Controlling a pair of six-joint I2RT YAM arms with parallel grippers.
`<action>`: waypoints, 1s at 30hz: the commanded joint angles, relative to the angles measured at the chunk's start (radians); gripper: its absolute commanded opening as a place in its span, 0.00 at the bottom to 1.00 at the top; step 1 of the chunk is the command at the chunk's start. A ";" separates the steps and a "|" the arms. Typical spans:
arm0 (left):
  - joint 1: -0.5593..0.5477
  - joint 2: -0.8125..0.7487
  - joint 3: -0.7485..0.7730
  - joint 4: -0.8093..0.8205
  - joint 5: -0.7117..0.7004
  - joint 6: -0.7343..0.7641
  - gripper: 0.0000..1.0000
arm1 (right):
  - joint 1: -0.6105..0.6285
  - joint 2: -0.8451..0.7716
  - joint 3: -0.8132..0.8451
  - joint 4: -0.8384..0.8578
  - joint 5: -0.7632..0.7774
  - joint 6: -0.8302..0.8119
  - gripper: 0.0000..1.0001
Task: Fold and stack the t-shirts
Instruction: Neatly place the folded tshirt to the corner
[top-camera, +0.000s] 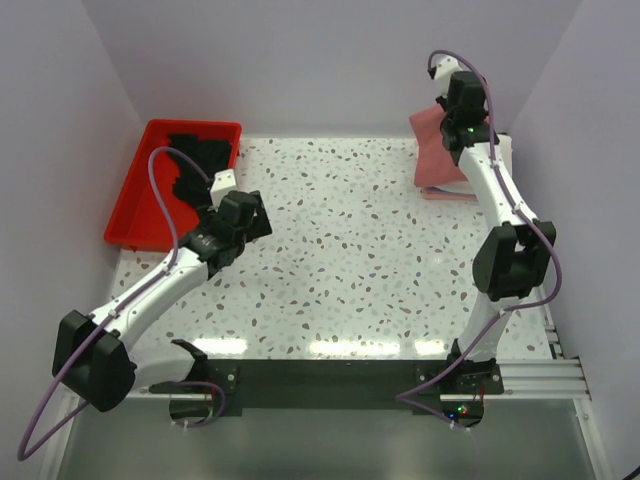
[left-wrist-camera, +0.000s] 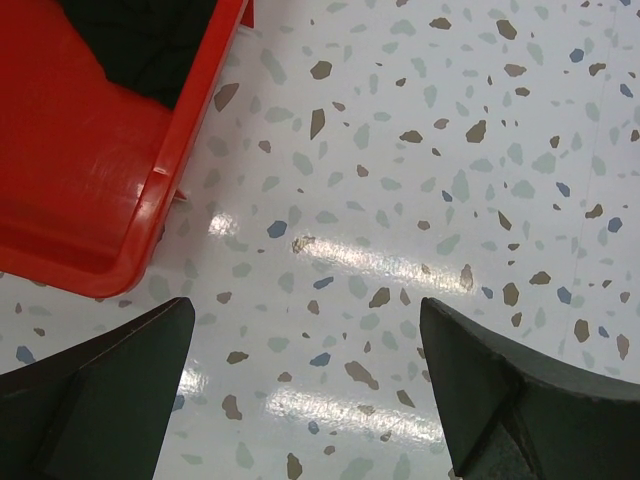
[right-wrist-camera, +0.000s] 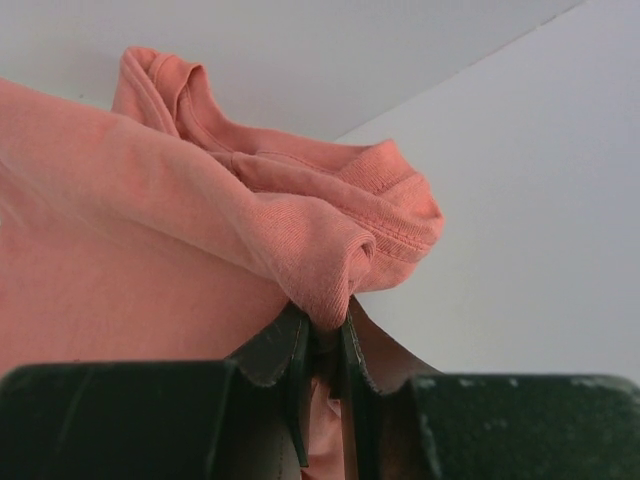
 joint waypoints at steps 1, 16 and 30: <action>0.004 0.000 0.037 0.006 -0.035 0.004 1.00 | -0.039 0.021 0.064 0.055 0.013 0.028 0.00; 0.006 0.047 0.057 -0.009 -0.035 -0.002 1.00 | -0.053 0.108 -0.076 0.204 0.224 0.151 0.00; 0.006 0.109 0.088 -0.018 -0.043 -0.005 1.00 | -0.083 0.277 -0.010 0.483 0.312 0.063 0.00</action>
